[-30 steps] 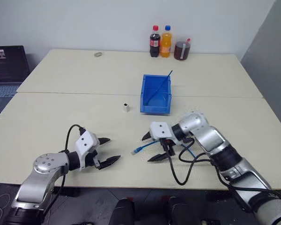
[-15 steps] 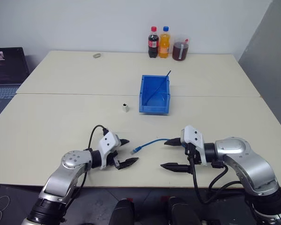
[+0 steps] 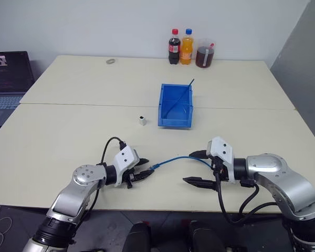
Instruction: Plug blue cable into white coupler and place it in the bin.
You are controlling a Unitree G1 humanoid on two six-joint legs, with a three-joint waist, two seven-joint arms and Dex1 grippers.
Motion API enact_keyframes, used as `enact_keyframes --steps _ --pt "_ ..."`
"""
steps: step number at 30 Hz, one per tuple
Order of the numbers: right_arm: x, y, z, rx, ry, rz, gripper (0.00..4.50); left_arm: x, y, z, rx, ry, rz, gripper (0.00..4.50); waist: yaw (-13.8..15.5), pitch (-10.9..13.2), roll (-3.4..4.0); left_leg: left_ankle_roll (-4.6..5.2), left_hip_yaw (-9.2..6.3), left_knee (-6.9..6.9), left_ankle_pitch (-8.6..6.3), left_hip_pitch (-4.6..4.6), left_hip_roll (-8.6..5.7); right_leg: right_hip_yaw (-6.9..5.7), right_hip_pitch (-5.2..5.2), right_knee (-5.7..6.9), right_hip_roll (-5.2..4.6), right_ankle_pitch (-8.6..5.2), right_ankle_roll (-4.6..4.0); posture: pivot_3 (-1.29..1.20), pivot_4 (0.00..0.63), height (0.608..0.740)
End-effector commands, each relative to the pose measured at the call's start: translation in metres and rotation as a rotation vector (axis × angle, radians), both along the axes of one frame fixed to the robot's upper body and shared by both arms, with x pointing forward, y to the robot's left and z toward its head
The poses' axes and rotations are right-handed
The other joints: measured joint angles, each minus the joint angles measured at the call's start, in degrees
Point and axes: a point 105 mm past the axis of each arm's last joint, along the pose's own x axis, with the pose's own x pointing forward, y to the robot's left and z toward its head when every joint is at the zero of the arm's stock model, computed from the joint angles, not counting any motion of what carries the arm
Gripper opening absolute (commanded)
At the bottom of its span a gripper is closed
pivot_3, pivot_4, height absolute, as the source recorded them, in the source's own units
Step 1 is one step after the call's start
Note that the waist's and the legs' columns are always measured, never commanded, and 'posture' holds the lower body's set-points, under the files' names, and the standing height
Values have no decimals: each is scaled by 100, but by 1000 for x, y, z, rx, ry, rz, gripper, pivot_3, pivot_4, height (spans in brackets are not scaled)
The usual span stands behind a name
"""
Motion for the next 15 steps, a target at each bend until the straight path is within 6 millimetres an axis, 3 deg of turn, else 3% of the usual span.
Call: enact_keyframes --steps 1,6,10,15 --pt "-4 3 11 23 -60 24 4407 -14 -1 -17 30 89 -26 1212 -1 0 0 0 0 0 0 0 0 0 0 0 0 0 0 0 150 740" --pt "-8 5 11 45 -86 45 4407 -16 0 -18 29 95 -24 246 -1 0 0 0 0 0 0 0 0 0 0 0 0 0 0 0 150 740" --pt "-12 7 6 77 -68 30 4407 -4 0 -2 -39 24 16 217 2 -1 -1 0 -1 0 0 0 1 -2 0 0 0 0 0 0 150 740" --pt "-14 12 8 262 47 -62 4407 3 -17 44 -237 -82 -13 217 4 0 -2 0 -6 5 0 -19 3 -7 -9 1 1 1 3 0 150 740"
